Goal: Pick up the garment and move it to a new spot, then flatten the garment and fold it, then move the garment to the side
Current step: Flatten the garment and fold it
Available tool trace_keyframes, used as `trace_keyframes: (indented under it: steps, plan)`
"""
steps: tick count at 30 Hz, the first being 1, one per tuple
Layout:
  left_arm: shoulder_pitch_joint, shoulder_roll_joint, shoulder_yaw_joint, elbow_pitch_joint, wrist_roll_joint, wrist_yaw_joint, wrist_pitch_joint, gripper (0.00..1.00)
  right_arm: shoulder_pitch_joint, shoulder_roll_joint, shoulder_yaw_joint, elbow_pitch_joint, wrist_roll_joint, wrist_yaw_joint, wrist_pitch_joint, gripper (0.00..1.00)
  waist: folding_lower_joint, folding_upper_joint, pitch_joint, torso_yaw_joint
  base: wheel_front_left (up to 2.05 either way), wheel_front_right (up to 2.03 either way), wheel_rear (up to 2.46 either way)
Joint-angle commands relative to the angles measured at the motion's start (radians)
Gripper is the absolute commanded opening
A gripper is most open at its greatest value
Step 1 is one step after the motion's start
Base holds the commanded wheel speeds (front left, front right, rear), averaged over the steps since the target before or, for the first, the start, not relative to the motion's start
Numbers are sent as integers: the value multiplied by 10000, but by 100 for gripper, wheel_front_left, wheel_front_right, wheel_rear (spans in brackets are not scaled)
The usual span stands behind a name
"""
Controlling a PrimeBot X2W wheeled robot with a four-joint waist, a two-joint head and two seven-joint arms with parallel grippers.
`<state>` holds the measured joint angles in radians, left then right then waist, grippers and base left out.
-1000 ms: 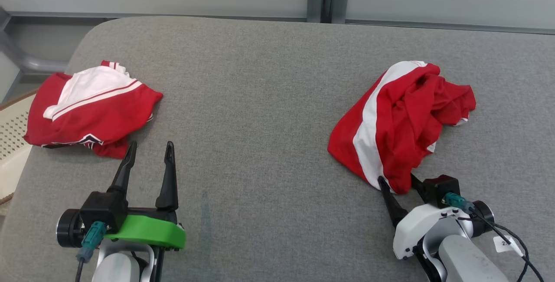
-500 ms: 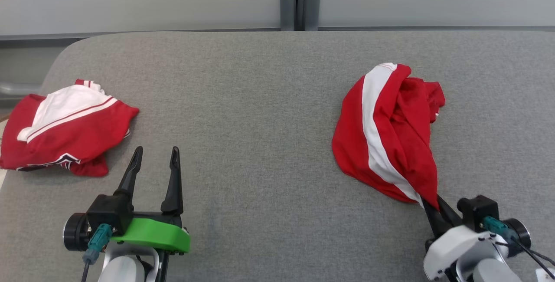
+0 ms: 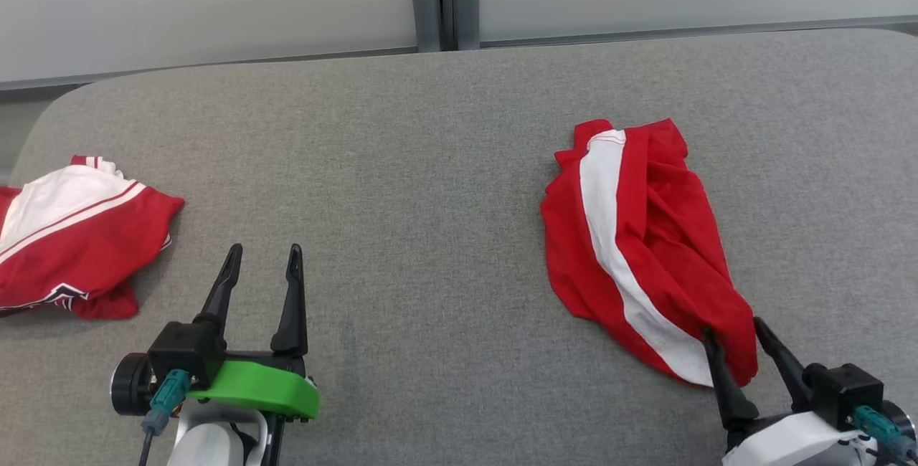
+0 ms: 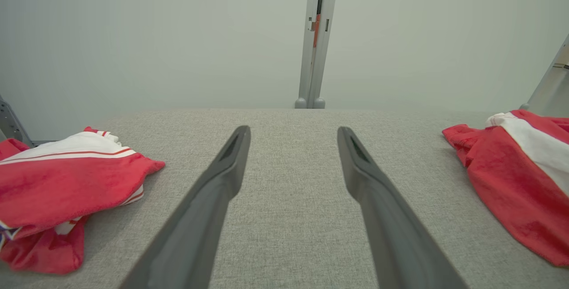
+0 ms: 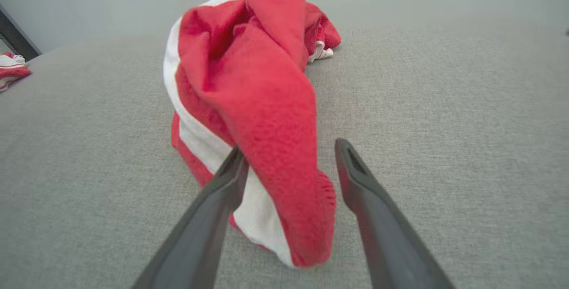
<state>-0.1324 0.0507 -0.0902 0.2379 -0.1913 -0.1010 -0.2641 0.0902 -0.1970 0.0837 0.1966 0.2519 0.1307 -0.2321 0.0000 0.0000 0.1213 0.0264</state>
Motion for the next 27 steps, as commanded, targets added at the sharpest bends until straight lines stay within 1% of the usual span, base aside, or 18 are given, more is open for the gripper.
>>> trace_keyframes:
  steps: [1,4,9,12,16,20,27]
  plan:
    - [-83,8,53,42,41,-3,-5,100,-127,130,-87,-299,-12,1,-115,100,0,0,-34,-31,0,0,0]
    - [-133,9,76,77,81,-27,-5,100,-186,165,-176,-853,-93,1,-214,100,0,0,-77,-35,0,0,0]
    - [-151,7,134,88,115,-52,-3,100,-432,527,-594,-1625,-335,1,-332,100,0,0,-79,-81,0,0,0]
    - [-182,6,127,118,138,-64,-5,100,-611,758,-705,-1848,-494,1,-330,100,0,0,-52,-188,0,0,0]
    - [-442,21,11,212,229,-119,-5,100,-873,855,-560,-1935,-589,1,-336,100,0,0,30,-423,0,0,0]
    - [-1166,101,-349,525,379,-190,-5,100,-1000,872,-528,-1945,-634,1,-335,100,0,0,200,-753,0,0,0]
    - [-3523,192,-1595,1504,509,-283,65,100,-1354,941,-565,-2116,-680,1,-336,100,0,0,707,-1609,0,0,0]
